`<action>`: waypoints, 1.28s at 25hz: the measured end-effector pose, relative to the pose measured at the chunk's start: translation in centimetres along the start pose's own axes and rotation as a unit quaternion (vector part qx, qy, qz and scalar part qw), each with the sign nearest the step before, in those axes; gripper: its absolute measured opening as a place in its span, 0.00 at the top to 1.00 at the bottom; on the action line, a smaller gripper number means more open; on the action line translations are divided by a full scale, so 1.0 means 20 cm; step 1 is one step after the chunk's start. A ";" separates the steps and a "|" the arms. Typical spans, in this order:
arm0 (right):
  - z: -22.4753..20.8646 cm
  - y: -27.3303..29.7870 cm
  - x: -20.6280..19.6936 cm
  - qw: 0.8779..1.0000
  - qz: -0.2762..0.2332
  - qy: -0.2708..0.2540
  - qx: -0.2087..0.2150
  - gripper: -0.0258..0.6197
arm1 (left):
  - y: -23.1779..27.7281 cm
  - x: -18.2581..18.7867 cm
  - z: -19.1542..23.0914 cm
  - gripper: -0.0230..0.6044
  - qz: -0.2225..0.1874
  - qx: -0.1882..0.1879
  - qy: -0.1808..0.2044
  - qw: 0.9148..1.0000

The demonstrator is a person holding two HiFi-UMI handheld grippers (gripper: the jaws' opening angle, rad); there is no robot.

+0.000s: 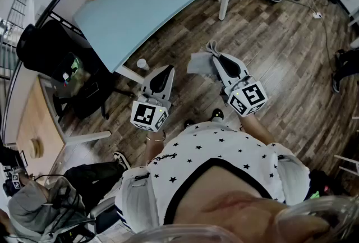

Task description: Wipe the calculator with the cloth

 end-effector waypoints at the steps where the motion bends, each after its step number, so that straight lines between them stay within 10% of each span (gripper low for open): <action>1: -0.01 -0.01 0.00 1.000 0.000 0.001 -0.002 0.91 | 0.01 0.00 -0.01 0.91 0.002 -0.001 0.001 1.000; 32: -0.42 -0.14 0.05 0.998 -0.018 0.056 0.003 0.91 | 0.33 0.05 -0.21 0.91 0.019 0.016 0.015 1.000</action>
Point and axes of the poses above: the fingertips, and each gripper's own axes: y forward along the fingers, z to its left, x out of its top, the point moved 4 cm from there along -y, backward along the fingers, and after that the axes turned 6 degrees about -x, right-handed, at the moved point
